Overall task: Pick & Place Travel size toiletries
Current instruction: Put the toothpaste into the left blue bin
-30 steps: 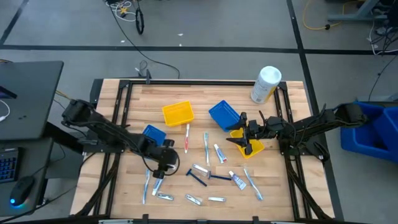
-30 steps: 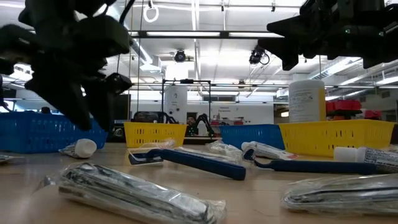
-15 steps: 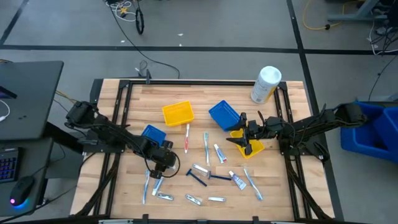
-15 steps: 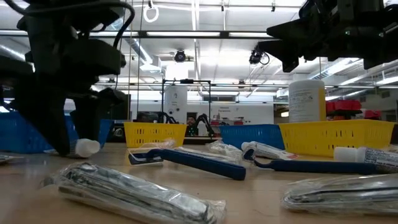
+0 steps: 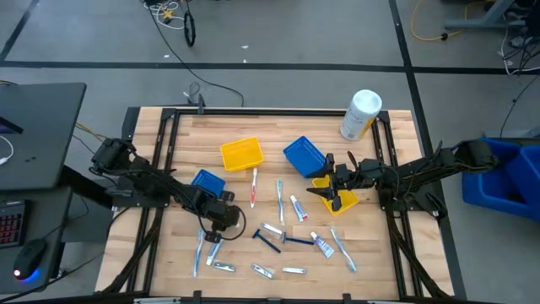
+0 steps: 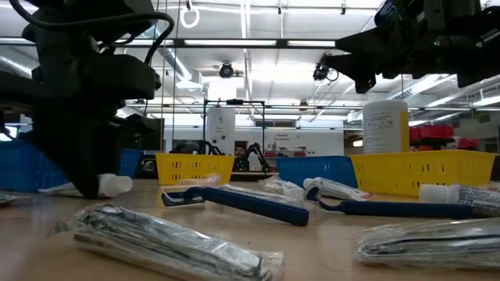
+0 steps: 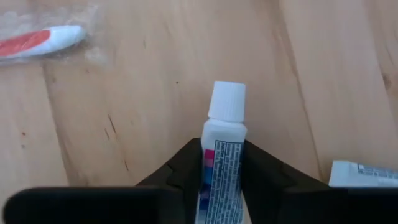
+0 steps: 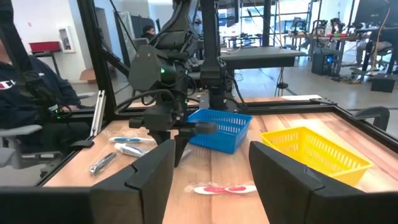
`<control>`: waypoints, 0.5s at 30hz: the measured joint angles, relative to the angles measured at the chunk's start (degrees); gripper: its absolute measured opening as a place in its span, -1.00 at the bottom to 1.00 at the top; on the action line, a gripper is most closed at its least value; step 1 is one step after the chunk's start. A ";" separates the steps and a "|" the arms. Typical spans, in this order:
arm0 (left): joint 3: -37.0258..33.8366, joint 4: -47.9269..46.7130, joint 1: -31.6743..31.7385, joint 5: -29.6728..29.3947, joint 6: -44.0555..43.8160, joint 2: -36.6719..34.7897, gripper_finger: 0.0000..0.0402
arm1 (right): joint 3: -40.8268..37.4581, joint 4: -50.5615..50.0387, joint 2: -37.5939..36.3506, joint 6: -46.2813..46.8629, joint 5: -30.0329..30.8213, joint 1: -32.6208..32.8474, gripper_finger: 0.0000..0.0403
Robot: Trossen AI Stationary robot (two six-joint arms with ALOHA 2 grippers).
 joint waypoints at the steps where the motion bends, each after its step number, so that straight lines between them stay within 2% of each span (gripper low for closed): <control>1: 0.00 0.09 0.00 -0.15 -0.82 -0.01 -0.55 | 0.00 0.04 0.00 0.00 0.00 0.00 0.05; 9: 3.82 -2.49 0.04 -0.64 -5.20 0.10 -0.59 | 0.00 0.00 0.00 0.00 0.02 0.00 0.02; 15: 12.92 -15.24 0.11 -7.38 -10.45 0.10 -0.60 | 0.00 -1.44 0.00 0.00 0.02 0.00 0.03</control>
